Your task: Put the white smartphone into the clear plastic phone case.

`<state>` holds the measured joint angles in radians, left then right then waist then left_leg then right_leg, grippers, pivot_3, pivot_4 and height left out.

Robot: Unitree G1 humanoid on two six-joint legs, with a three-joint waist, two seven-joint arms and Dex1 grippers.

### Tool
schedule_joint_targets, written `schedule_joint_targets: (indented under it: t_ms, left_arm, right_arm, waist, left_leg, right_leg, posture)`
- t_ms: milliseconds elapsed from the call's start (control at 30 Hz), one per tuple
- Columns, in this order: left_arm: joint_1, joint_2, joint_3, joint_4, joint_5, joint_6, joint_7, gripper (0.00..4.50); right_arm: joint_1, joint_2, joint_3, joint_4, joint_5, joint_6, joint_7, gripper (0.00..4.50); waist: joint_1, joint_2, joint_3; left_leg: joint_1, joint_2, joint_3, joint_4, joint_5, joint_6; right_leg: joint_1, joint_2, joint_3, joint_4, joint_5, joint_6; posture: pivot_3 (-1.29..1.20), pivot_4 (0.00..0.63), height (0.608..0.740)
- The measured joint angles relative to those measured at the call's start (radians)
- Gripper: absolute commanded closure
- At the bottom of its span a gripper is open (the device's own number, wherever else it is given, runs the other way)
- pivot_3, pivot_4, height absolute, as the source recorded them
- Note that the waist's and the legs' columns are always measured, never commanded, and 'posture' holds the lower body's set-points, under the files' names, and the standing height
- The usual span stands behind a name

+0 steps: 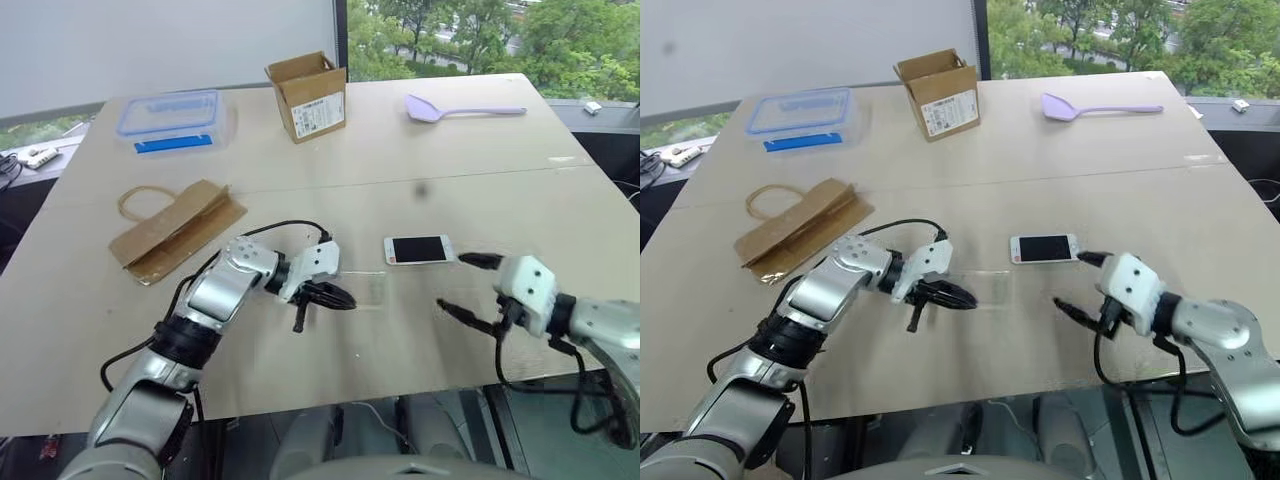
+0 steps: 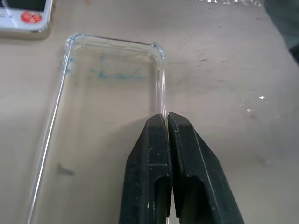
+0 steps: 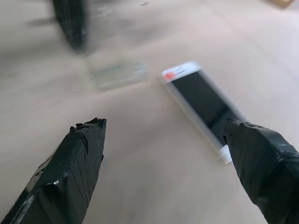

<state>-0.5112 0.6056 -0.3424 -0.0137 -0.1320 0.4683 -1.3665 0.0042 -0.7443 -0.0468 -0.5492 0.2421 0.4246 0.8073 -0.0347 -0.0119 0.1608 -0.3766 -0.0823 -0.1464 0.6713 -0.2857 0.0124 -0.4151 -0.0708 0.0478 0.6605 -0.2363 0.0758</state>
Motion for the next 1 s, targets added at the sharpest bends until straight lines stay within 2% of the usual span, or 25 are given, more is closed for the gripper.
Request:
schedule_joint_targets:
  t_ms: [133,167,233,267,300,333,400,433,633,767,933,967,1000]
  left_arm:
    - [0.022,-0.015,-0.004,-0.044,-0.01,0.024,0.046,4.47]
    - [0.021,-0.024,-0.004,-0.044,-0.011,0.024,0.056,4.22]
    - [0.016,-0.042,-0.002,-0.041,-0.022,0.028,0.068,3.63]
    - [0.007,-0.052,-0.001,-0.043,-0.033,0.031,0.071,3.12]
    - [0.003,-0.054,0.003,-0.046,-0.043,0.037,0.078,2.84]
    - [0.005,-0.055,0.018,-0.049,-0.055,0.037,0.088,2.19]
    - [0.015,-0.056,0.06,-0.063,-0.075,0.026,0.114,1.2]
    - [0.025,-0.053,0.081,-0.076,-0.09,0.024,0.124,0.84]
    - [0.155,-0.003,0.229,-0.202,-0.204,0.037,0.171,0.84]
    - [0.276,0.033,0.298,-0.249,-0.226,0.01,0.204,0.84]
    - [0.375,0.034,0.357,-0.299,-0.253,-0.027,0.245,0.84]
    - [0.401,0.032,0.368,-0.31,-0.256,-0.041,0.256,0.8]
    - [0.419,0.031,0.374,-0.316,-0.258,-0.052,0.265,0.8]
  right_arm:
    - [-0.159,-0.011,0.08,0.148,-0.034,0.045,0.015,0.08]
    - [-0.189,-0.016,0.094,0.179,-0.038,0.048,0.027,0.03]
    - [-0.275,-0.017,0.141,0.261,-0.046,0.041,0.068,0.0]
    - [-0.309,-0.02,0.163,0.3,-0.057,0.029,0.091,0.0]
    - [-0.341,-0.025,0.189,0.34,-0.07,0.015,0.113,0.0]
    - [-0.38,-0.026,0.215,0.395,-0.085,-0.007,0.142,0.0]
    - [-0.44,-0.021,0.253,0.499,-0.107,-0.04,0.184,0.0]
    - [-0.466,-0.018,0.268,0.54,-0.115,-0.054,0.205,0.0]
    - [-0.656,0.031,0.355,0.847,-0.177,-0.192,0.332,0.0]
    - [-0.778,0.085,0.392,1.052,-0.201,-0.269,0.415,0.0]
    - [-0.891,0.139,0.416,1.276,-0.234,-0.343,0.491,0.0]
    - [-0.916,0.15,0.422,1.326,-0.244,-0.359,0.506,0.52]
    - [-0.936,0.157,0.423,1.369,-0.255,-0.373,0.515,0.76]
  waist:
    - [0.008,0.0,0.0]
    - [0.013,0.0,0.0]
    - [0.018,0.0,0.0]
    - [0.019,0.0,0.0]
    - [0.019,0.0,0.0]
    - [0.019,0.0,0.0]
    - [0.017,0.0,0.0]
    - [0.016,0.0,0.0]
    - [0.004,0.0,0.0]
    - [-0.007,0.0,0.0]
    - [-0.008,0.0,0.0]
    - [-0.009,0.0,0.0]
    - [-0.007,0.0,0.0]
  left_leg:
    - [0.0,0.0,-0.001,0.0,0.001,-0.002]
    - [-0.001,0.0,-0.001,0.0,0.001,-0.003]
    - [-0.001,0.0,-0.001,0.0,0.002,-0.003]
    - [-0.002,0.0,0.0,0.0,0.002,-0.003]
    - [-0.002,0.0,0.0,0.0,0.002,-0.003]
    - [-0.002,0.0,0.0,0.0,0.002,-0.003]
    - [-0.004,0.0,0.0,-0.001,0.002,-0.003]
    - [-0.004,0.0,0.0,-0.001,0.002,-0.003]
    - [-0.004,0.0,0.001,-0.002,0.002,-0.003]
    - [-0.002,0.0,0.002,-0.002,0.002,-0.003]
    - [0.002,0.0,0.003,-0.002,0.001,-0.003]
    - [0.007,0.0,0.003,-0.003,0.001,-0.002]
    - [0.009,0.0,0.003,-0.003,0.0,0.0]
  right_leg:
    - [0.0,0.0,-0.001,0.0,0.0,0.0]
    - [0.0,0.0,-0.001,0.0,0.0,0.0]
    - [-0.001,0.0,-0.001,-0.001,0.0,0.0]
    - [-0.001,0.0,-0.001,-0.001,0.0,0.0]
    - [-0.001,0.0,-0.001,-0.002,0.0,0.0]
    - [-0.002,0.0,-0.001,-0.002,0.0,0.0]
    - [-0.004,-0.001,0.0,-0.003,0.0,-0.001]
    - [-0.005,-0.001,0.0,-0.003,0.0,-0.001]
    - [-0.006,-0.001,0.002,-0.002,0.0,-0.001]
    - [-0.005,-0.001,0.003,-0.001,0.001,-0.001]
    - [0.0,-0.001,0.004,0.0,0.002,-0.002]
    - [0.003,0.0,0.004,0.0,0.001,-0.002]
    - [0.006,0.0,0.004,0.0,0.001,-0.002]
  posture:
    - [0.0,0.15,0.74]
    - [0.0,0.15,0.74]
    - [0.0,0.15,0.74]
    - [0.0,0.15,0.74]
    - [0.0,0.15,0.74]
    - [0.0,0.15,0.74]
    - [0.0,0.15,0.74]
    - [0.0,0.15,0.74]
    - [0.0,0.15,0.74]
    - [0.0,0.15,0.74]
    - [0.0,0.15,0.74]
    - [0.0,0.15,0.74]
    - [0.0,0.15,0.74]
